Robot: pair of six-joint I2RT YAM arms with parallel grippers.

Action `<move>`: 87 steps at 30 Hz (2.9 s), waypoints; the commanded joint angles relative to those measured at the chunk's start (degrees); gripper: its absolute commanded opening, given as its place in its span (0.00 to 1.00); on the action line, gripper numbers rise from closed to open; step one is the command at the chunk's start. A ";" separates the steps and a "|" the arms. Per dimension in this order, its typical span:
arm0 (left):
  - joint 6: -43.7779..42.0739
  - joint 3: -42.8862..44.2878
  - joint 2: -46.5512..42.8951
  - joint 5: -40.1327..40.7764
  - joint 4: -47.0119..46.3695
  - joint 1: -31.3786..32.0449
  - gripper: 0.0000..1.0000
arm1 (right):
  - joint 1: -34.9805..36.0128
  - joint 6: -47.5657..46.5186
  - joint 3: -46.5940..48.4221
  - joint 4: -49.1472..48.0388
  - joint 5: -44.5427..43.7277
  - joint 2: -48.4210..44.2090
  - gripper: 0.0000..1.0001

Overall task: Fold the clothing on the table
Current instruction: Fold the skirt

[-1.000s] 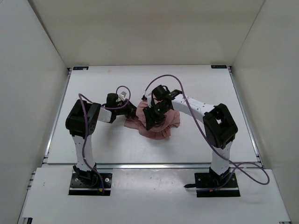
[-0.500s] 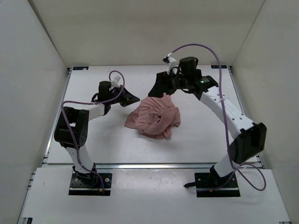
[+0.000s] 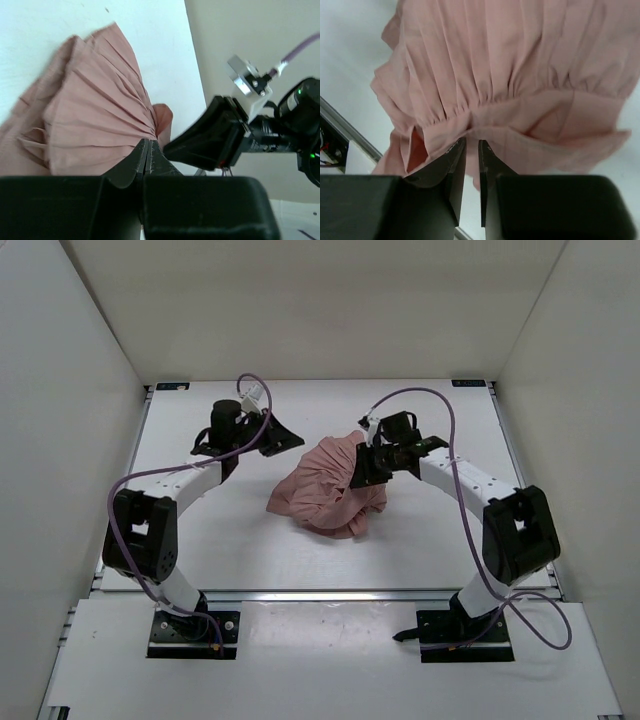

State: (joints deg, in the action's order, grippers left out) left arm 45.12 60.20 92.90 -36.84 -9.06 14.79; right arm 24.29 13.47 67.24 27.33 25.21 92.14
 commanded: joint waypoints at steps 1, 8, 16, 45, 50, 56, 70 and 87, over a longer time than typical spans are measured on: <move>-1.36 -0.52 -0.88 -0.52 1.24 3.57 0.07 | 0.49 -1.26 2.79 -8.26 0.62 1.72 0.13; -2.49 -4.91 -1.32 -0.51 3.00 4.38 0.06 | 6.98 -2.05 10.62 -7.12 3.26 9.72 0.11; -2.76 -6.42 0.17 -2.53 2.83 3.84 0.06 | 10.95 -2.75 9.85 -2.30 5.38 13.51 0.03; -6.97 2.46 3.16 -1.75 9.06 13.50 0.00 | -7.24 0.42 -2.21 -11.43 5.72 -2.15 0.00; -9.97 -0.61 4.48 2.82 13.36 16.94 0.00 | -6.63 -0.56 0.69 -13.96 8.35 3.65 0.00; -11.55 -5.00 7.02 6.25 14.86 17.21 0.00 | -5.57 -0.03 3.50 -18.62 11.61 12.08 0.00; -16.47 -4.32 8.61 7.66 23.54 12.64 0.00 | -11.45 -1.43 3.24 -17.41 12.58 16.50 0.01; -17.62 4.58 -1.59 14.36 25.33 12.55 0.00 | -6.36 -0.56 7.28 -12.65 7.21 6.30 0.07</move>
State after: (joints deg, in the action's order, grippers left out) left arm 25.78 67.20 92.68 -21.52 19.70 27.55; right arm 16.95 13.28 73.30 15.38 32.42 98.70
